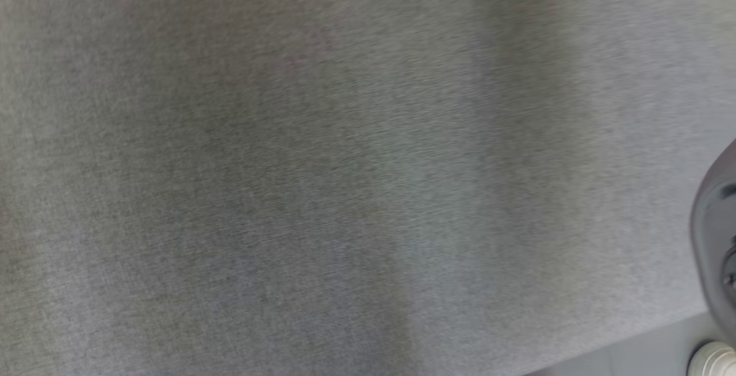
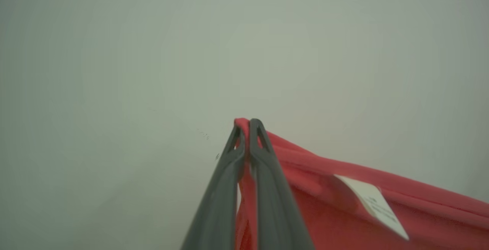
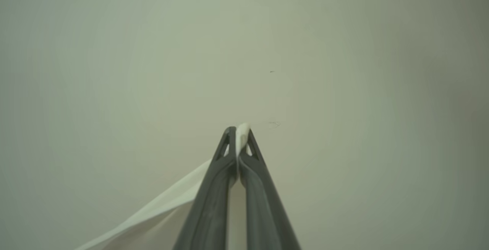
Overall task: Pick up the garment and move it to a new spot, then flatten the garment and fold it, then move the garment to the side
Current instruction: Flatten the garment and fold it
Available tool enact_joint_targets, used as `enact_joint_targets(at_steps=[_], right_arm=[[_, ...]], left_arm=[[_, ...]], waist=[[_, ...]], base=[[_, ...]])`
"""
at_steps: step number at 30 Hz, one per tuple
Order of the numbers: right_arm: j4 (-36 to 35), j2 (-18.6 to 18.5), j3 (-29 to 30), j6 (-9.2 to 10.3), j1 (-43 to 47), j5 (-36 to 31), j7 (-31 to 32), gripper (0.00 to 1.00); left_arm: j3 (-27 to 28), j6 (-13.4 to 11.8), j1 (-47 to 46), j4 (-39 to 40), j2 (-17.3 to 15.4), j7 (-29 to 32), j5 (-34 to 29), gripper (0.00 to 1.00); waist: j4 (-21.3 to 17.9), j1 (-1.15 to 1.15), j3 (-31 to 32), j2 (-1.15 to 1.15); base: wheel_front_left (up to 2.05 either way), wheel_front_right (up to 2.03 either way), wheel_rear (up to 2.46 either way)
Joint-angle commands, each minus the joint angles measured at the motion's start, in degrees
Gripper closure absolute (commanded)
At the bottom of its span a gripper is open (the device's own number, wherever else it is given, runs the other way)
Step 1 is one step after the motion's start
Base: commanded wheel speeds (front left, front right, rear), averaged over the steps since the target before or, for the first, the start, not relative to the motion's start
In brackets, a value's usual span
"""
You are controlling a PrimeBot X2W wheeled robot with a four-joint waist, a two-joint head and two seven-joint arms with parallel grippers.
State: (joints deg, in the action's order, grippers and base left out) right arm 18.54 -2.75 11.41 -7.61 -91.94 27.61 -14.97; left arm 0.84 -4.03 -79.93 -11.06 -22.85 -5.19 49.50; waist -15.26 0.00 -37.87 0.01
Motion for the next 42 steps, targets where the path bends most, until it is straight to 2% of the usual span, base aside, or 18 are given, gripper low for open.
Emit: enact_joint_targets(at_steps=[1, 8, 10, 13, 15, 18, 22, 27, 34, 38, 42], right_arm=[[0.5, -0.3, -0.9, 0.23, 2.1, -1.5, -0.3, 1.0], [2.9, -0.2, -3.5, 0.21, 6.8, -5.3, -0.3, 1.0], [3.8, -0.2, -4.1, 0.21, 8.6, -4.5, -0.3, 1.0], [4.7, -0.3, -6.5, 0.2, 12.0, -3.4, -0.3, 1.0], [4.1, -0.5, -9.5, 0.2, 14.9, -4.9, 0.3, 1.0], [3.0, -1.2, -11.1, 0.2, 18.1, -4.4, 1.6, 1.0], [-0.1, -2.5, -13.4, 0.2, 25.2, -3.3, 6.5, 1.0], [-3.0, -3.0, -14.5, 0.2, 35.5, -3.7, 11.8, 1.0], [-4.7, -2.1, -12.2, 0.2, 48.7, -5.2, 17.5, 1.0], [-7.1, -3.1, -8.8, 0.2, 56.3, -8.2, 21.0, 1.0], [-10.3, -2.3, -5.6, 0.2, 64.4, -9.3, 25.2, 1.0]], left_arm=[[0.7, 0.2, 2.2, -0.9, -0.7, -0.8, 0.0, 1.0], [-0.3, 3.0, 8.8, -2.2, 0.0, -0.1, 1.8, 1.0], [-0.8, 3.9, 11.5, -1.7, 0.1, 0.6, 2.2, 1.0], [-0.9, 4.9, 16.0, -0.8, -0.2, 2.0, 3.7, 1.0], [-0.6, 5.5, 19.6, -0.1, -0.6, 3.1, 4.8, 1.0], [-0.6, 5.7, 23.5, 0.9, -0.9, 4.0, 5.6, 1.0], [-1.2, 5.3, 31.1, 3.2, -1.1, 6.5, 6.4, 1.0], [-2.8, 4.8, 41.1, 5.4, 0.3, 9.0, 7.9, 1.0], [-4.3, 4.9, 54.4, 5.9, 2.5, 8.1, 8.7, 1.0], [-5.3, 5.6, 60.0, 5.5, 5.4, 7.1, 10.0, 1.0], [-6.5, 6.3, 64.8, 4.0, 7.4, 5.6, 10.2, 1.0]], waist=[[1.8, 0.0, -2.1, -0.01], [3.3, 0.0, -3.1, -0.01], [3.8, 0.0, -2.5, -0.01], [4.0, 0.0, -0.9, -0.01], [4.0, 0.0, 0.4, -0.01], [4.0, 0.0, 2.0, -0.01], [4.0, 0.0, 5.7, -0.01], [4.2, 0.0, 10.7, -0.01], [4.1, 0.0, 17.3, -0.01], [5.0, 0.0, 21.4, -0.01], [5.8, 0.0, 24.7, -0.01]], base=[[0.0, 0.0, 0.0], [0.0, 0.0, 0.0], [0.0, 0.0, 0.0], [0.0, 0.0, 0.0], [0.0, 0.0, 0.0], [0.0, 0.0, 0.0], [0.0, 0.0, 0.0], [0.0, 0.0, 0.0], [0.0, 0.0, 0.0], [0.0, 0.0, 0.0], [0.0, 0.0, 0.0]])
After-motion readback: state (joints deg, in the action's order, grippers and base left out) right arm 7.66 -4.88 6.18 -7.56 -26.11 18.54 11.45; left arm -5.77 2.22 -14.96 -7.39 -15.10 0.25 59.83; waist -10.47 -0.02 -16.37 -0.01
